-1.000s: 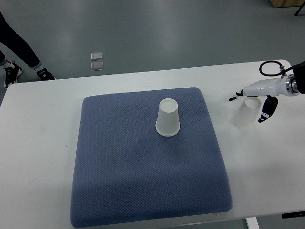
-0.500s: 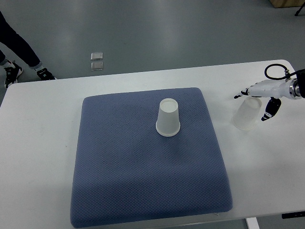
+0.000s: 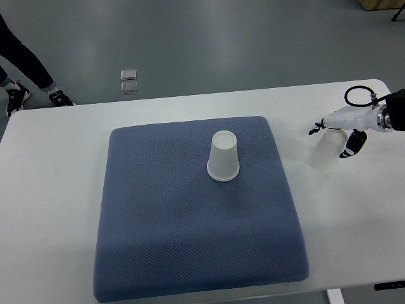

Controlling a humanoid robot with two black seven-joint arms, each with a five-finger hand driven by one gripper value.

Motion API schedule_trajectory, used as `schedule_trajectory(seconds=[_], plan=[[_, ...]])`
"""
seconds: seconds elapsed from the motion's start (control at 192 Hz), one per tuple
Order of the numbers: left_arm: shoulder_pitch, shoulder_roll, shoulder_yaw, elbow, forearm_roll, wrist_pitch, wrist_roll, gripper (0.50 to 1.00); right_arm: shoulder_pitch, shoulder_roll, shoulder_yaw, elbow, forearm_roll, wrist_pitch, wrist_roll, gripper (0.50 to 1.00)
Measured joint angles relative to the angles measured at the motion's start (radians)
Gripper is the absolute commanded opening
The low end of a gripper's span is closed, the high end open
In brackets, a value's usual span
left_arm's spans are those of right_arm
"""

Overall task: Stack paper cups
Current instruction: 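Close the right hand fingers around the white paper cup, then lift the cup and carry it over the upside-down cup on the pad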

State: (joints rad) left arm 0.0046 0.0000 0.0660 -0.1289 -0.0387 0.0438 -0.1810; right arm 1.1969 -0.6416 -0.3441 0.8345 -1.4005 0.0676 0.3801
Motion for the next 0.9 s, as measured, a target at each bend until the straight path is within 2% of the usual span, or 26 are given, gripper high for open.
schedule_trajectory(seconds=[0.167,0.344,0.5,0.901], plan=[[0.0,0.0,0.0,0.0,0.0,0.0,0.0,1.0,0.0,0.0,-0.009,0.0,0.0,-0.005,0.0,0.827],[0.0,0.0,0.0,0.0,0.0,0.001,0.0,1.0,0.0,0.001,-0.021,0.0,0.0,-0.005,0.002,0.723],[0.0,0.0,0.0,0.0,0.0,0.001,0.0,1.0,0.001,0.007,-0.035,0.0,0.0,-0.006,0.002,0.664],[0.0,0.0,0.0,0.0,0.0,0.0,0.0,1.0,0.011,0.01,-0.037,0.0,0.0,-0.002,-0.001,0.66]])
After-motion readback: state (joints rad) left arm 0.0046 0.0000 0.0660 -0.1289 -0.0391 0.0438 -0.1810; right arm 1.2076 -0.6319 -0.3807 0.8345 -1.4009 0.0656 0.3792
